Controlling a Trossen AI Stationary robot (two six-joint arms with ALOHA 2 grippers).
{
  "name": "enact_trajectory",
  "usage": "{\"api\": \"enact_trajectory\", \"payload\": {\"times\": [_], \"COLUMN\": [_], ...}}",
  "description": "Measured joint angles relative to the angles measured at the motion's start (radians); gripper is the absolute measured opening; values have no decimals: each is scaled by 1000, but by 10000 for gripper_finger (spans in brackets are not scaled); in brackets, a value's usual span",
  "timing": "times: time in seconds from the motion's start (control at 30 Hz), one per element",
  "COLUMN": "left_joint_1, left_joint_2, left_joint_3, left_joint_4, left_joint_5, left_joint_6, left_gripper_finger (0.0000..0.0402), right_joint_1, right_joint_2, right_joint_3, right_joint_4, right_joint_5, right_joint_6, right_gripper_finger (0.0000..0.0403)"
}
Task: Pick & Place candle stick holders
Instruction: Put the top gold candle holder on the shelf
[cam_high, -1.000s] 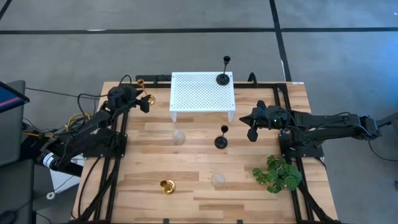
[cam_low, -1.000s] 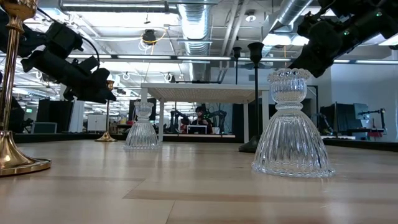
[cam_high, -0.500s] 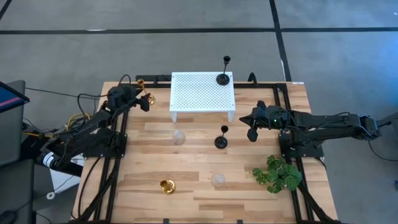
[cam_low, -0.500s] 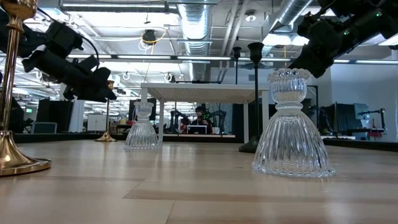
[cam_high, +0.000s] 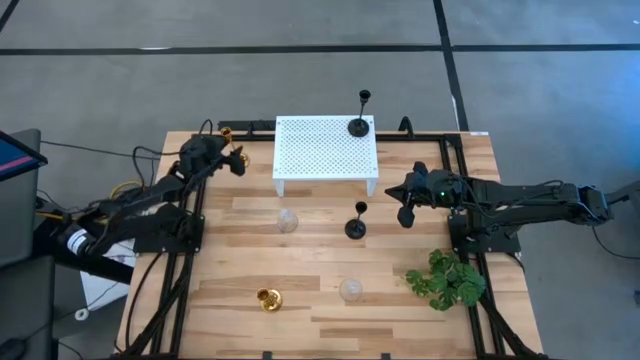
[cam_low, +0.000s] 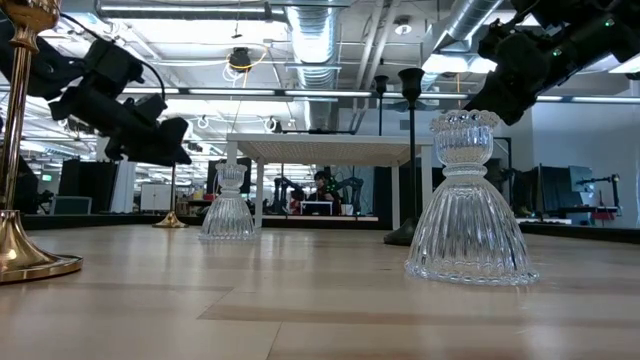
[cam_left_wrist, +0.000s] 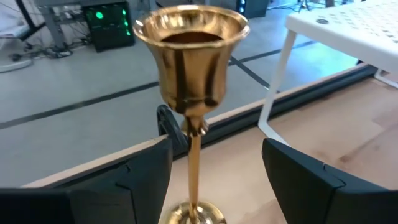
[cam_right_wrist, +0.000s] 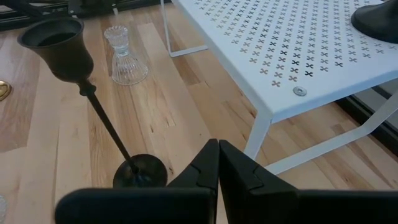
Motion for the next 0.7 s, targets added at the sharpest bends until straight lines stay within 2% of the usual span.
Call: {"api": "enact_trajectory", "payload": {"times": [0.17,0.27,0.37,0.6,0.7], "left_joint_1": [-1,-3,-3,-2,-2], "left_joint_2": [22,25,25,25,25], "left_joint_3": [0,0,0,0,0], "left_joint_4": [34,36,41,41,40], "left_joint_5": [-22,-26,-27,-28,-25], "left_joint_6": [0,0,0,1,-1], "left_gripper_finger": [247,226,179,32,16], "right_joint_1": [0,0,0,0,0], "right_joint_2": [0,0,0,0,0], "right_joint_3": [0,0,0,0,0], "right_joint_4": [0,0,0,0,0], "right_joint_5": [0,0,0,0,0], "right_joint_6": [0,0,0,0,0], "right_gripper_finger": [0,0,0,0,0]}}
